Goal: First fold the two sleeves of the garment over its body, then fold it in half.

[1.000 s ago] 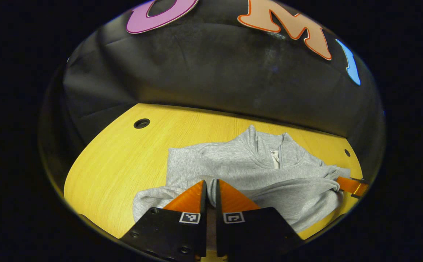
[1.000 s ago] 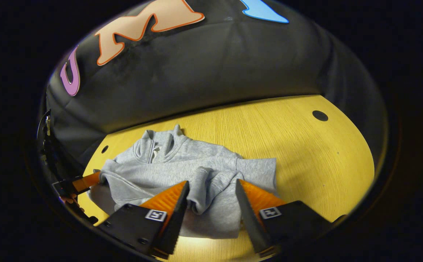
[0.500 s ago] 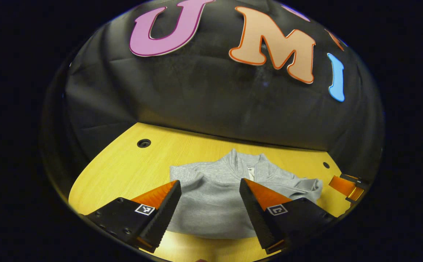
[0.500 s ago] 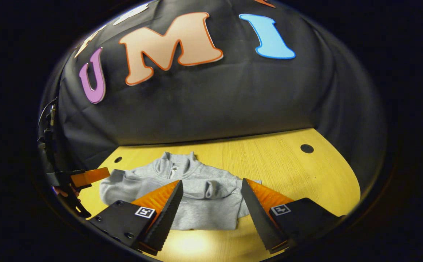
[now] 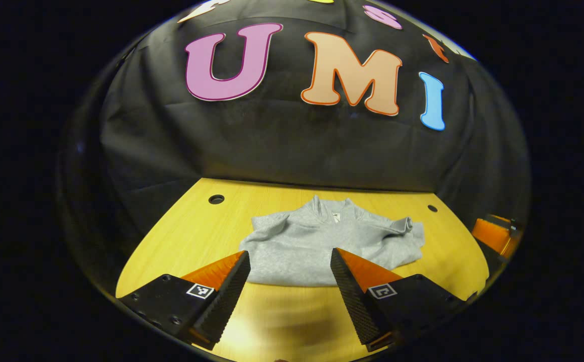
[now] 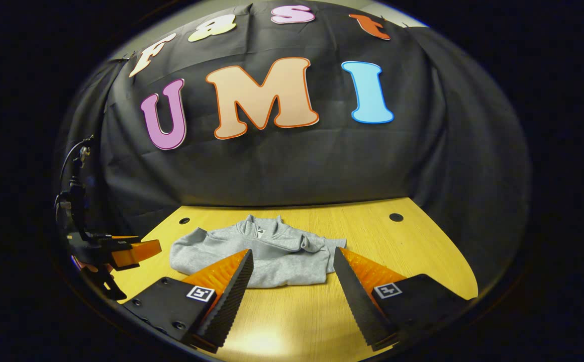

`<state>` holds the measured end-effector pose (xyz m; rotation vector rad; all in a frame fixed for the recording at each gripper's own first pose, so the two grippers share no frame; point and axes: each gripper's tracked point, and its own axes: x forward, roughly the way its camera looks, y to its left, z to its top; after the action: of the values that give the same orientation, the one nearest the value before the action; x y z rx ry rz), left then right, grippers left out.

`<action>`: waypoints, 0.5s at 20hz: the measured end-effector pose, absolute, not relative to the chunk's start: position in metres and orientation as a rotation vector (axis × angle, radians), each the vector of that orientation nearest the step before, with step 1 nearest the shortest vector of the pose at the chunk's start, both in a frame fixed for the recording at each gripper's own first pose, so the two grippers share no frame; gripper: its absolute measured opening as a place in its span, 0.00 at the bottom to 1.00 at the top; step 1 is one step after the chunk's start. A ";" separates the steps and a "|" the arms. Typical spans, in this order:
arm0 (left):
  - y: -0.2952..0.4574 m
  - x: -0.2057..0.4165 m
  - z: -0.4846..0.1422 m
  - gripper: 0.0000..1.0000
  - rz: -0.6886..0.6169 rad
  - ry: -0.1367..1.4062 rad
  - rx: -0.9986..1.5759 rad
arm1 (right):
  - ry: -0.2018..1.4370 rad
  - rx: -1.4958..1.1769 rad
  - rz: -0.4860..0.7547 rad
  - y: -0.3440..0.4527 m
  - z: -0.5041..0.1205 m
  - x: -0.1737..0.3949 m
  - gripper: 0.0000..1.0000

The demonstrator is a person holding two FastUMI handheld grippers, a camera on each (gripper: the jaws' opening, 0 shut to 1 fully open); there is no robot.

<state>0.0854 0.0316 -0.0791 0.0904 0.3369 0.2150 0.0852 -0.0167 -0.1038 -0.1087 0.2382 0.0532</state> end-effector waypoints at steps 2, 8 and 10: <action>0.026 0.064 -0.084 0.95 0.185 0.352 0.105 | 0.245 -0.092 0.023 -0.020 -0.108 0.067 0.98; 0.021 0.030 -0.106 0.95 0.134 0.426 0.153 | 0.246 -0.056 -0.024 -0.024 -0.116 0.031 0.98; 0.015 0.028 -0.110 0.95 0.113 0.448 0.159 | 0.247 -0.057 -0.026 -0.021 -0.117 0.024 0.98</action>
<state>0.0283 0.0149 -0.1103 0.1589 0.4476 0.1129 0.0245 -0.0209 -0.1174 -0.0575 0.2468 -0.0258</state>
